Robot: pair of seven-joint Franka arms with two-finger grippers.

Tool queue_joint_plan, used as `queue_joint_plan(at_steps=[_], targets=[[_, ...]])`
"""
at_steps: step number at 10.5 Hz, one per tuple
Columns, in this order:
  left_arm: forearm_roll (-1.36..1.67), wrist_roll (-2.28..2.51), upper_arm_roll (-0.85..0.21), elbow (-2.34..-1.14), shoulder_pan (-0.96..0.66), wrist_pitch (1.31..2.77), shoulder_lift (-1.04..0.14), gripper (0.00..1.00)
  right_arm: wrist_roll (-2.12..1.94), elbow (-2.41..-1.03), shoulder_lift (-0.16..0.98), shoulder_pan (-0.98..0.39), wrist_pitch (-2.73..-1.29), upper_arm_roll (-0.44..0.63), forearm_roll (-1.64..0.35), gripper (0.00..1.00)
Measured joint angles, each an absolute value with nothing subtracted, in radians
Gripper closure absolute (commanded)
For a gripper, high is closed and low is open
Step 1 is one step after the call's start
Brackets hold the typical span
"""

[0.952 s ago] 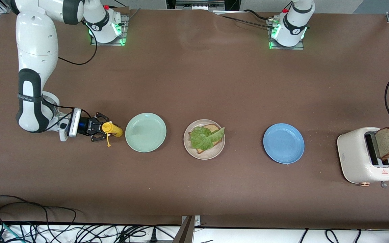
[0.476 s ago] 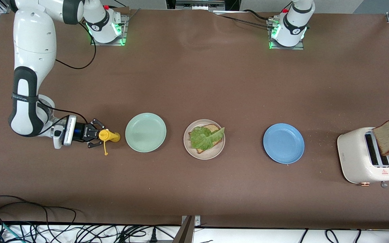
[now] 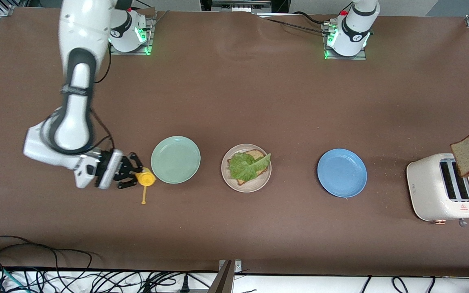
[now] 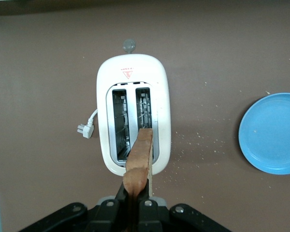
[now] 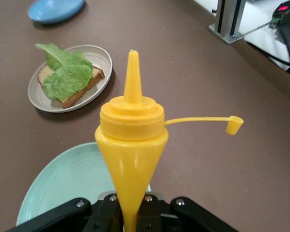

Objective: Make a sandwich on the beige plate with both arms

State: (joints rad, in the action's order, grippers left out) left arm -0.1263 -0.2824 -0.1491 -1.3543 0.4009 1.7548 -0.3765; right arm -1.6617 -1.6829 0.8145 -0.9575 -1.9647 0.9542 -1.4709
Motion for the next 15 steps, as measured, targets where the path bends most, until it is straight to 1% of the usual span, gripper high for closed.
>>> queue_joint_plan(at_steps=[2,3,5,7,8,11,15], targets=[[-0.126,-0.281,-0.159,-1.354,0.400,1.733,-0.358,1.00,-1.520,-1.682,0.818,-1.082,-2.130,0.957,-1.345,1.00],[-0.126,-0.281,-0.159,-1.355,0.400,1.730,-0.358,1.00,-1.448,-1.682,0.820,-1.132,-2.202,0.957,-1.244,1.00],[-0.125,-0.281,-0.160,-1.357,0.400,1.728,-0.358,1.00,-1.283,-1.674,0.824,-1.218,-2.288,0.954,-0.987,1.00],[-0.123,-0.272,-0.175,-1.357,0.398,1.715,-0.358,1.00,-1.117,-1.625,0.839,-1.279,-2.312,0.952,-0.712,1.00],[-0.123,-0.262,-0.182,-1.358,0.397,1.705,-0.358,1.00,-1.067,-1.591,0.845,-1.289,-2.311,0.947,-0.596,1.00],[-0.123,-0.259,-0.184,-1.358,0.396,1.701,-0.358,1.00,-1.040,-1.529,0.848,-1.297,-2.311,0.924,-0.353,1.00],[-0.123,-0.259,-0.183,-1.360,0.396,1.699,-0.359,1.00,-1.024,-1.522,0.869,-1.379,-2.298,0.916,-0.067,1.00]])
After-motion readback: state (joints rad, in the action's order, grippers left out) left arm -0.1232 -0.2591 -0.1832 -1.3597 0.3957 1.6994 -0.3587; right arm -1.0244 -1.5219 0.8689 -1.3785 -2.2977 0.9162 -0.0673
